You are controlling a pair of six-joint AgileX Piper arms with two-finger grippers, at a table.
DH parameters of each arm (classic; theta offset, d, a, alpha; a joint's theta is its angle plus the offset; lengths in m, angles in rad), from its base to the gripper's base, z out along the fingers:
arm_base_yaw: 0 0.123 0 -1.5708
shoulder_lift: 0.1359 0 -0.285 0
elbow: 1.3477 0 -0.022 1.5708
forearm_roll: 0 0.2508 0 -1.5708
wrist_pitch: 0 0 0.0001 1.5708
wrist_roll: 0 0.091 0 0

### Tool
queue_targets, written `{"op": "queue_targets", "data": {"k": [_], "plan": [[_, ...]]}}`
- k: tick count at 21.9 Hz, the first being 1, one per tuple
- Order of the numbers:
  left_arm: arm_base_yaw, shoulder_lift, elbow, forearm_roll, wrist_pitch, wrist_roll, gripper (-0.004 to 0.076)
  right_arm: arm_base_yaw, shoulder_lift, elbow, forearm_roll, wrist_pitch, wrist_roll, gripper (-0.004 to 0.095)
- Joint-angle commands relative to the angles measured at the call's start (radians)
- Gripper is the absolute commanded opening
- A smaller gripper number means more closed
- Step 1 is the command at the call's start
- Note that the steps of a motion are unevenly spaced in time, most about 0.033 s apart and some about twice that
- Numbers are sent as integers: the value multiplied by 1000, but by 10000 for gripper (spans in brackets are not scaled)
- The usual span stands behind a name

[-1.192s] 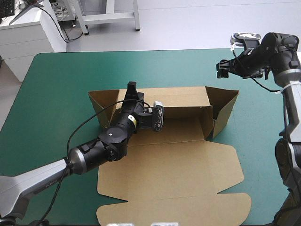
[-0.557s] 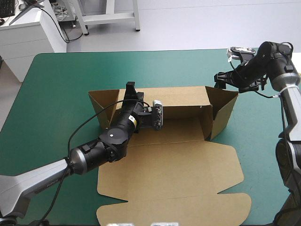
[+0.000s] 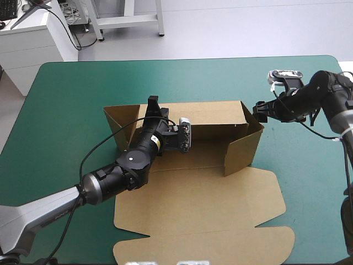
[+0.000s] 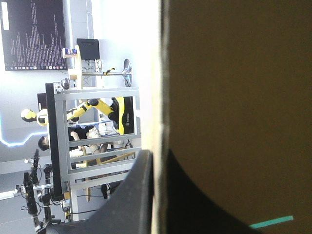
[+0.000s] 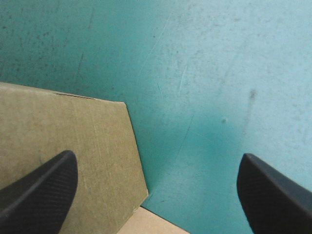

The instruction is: Fold the box

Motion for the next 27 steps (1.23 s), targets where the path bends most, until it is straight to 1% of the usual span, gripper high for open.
{"op": "queue_targets", "data": {"k": [1, 3, 4, 6, 7, 10, 12, 16, 19, 20, 25, 27], "plan": [[11, -19, -5, -40, 64, -10, -8, -6, -104, 64, 73, -123, -87, 820], [11, -19, -5, -40, 64, -10, -8, -6, -150, 149, 118, -192, -161, 820], [11, -19, -5, -40, 64, -10, -8, -6, -164, 174, 130, -207, -182, 820], [11, -19, -5, -40, 64, -10, -8, -6, -199, 235, 134, -235, -203, 820], [11, -19, -5, -40, 64, -10, -8, -6, -225, 275, 134, -266, -203, 820], [11, -19, -5, -40, 64, -10, -8, -6, -274, 328, 146, -292, -240, 820], [11, -19, -5, -40, 55, -10, -8, -6, -300, 346, 147, -282, -270, 820], [11, -19, -5, -38, 53, -12, -8, -6, -300, 347, 216, -216, -360, 820], [11, -19, -5, -31, 53, -12, -8, -6, -300, 347, 216, -177, -372, 820], [11, -19, -5, -27, 53, -12, -8, -6, -300, 347, 218, -149, -385, 820], [11, -19, -5, 1, 53, -12, -8, -6, -300, 347, 228, -132, -409, 820], [11, -19, -5, 1, 53, -12, -8, -6, -298, 347, 254, -128, -427, 820]]}}
